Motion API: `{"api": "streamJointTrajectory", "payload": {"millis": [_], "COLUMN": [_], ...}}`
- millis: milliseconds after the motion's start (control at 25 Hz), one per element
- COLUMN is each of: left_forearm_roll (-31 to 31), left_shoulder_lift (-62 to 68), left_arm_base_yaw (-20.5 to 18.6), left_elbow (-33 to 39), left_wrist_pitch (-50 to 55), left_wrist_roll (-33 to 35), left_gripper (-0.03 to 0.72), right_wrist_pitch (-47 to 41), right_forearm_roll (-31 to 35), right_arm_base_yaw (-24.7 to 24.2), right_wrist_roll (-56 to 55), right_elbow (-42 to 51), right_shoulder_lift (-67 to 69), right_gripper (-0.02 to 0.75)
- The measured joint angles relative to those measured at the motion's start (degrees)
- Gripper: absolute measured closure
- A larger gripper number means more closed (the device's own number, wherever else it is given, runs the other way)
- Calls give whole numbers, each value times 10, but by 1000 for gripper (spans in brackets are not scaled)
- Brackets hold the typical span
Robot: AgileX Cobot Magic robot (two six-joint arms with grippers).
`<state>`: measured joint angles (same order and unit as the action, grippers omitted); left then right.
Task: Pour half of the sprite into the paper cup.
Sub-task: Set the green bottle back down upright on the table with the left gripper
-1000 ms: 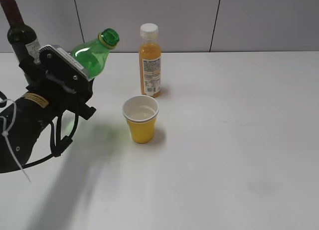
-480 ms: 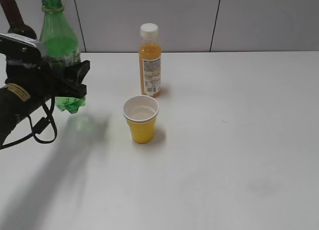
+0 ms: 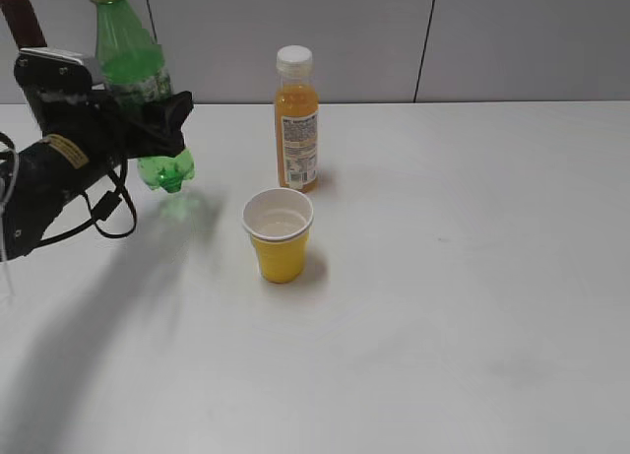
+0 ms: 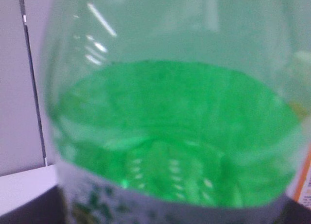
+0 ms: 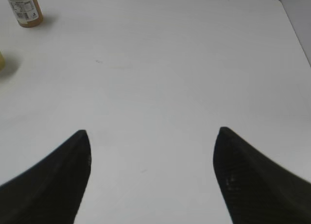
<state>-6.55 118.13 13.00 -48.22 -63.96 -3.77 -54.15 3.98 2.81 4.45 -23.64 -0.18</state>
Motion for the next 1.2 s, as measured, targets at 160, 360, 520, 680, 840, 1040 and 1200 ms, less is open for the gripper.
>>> {"api": "streamJointTrajectory", "payload": {"millis": [160,360,520,680,840,1040,1200], "left_forearm_roll": [-2,-2,-2,-2,-2,0,1], "left_shoulder_lift": [44,77,81,81,79,68,49], "left_arm_base_yaw": [-1,-6,-8,-9,-9,-10,-10], "left_elbow": [-53,-84,-88,-90,-90,-89,-73], "left_wrist_pitch": [0,37,60,65,68,77,78], "left_wrist_roll": [-2,-2,-2,-3,-3,-3,-3], "left_gripper": [217,217,218,218,114,5,-4], "right_wrist_pitch": [0,0,0,0,0,0,0], "right_forearm_roll": [0,0,0,0,0,0,0], "right_arm_base_yaw": [0,0,0,0,0,0,0], "right_wrist_roll": [0,0,0,0,0,0,0], "right_elbow": [0,0,0,0,0,0,0], "right_shoulder_lift": [0,0,0,0,0,0,0], "right_gripper": [146,146,146,146,146,146,146]}}
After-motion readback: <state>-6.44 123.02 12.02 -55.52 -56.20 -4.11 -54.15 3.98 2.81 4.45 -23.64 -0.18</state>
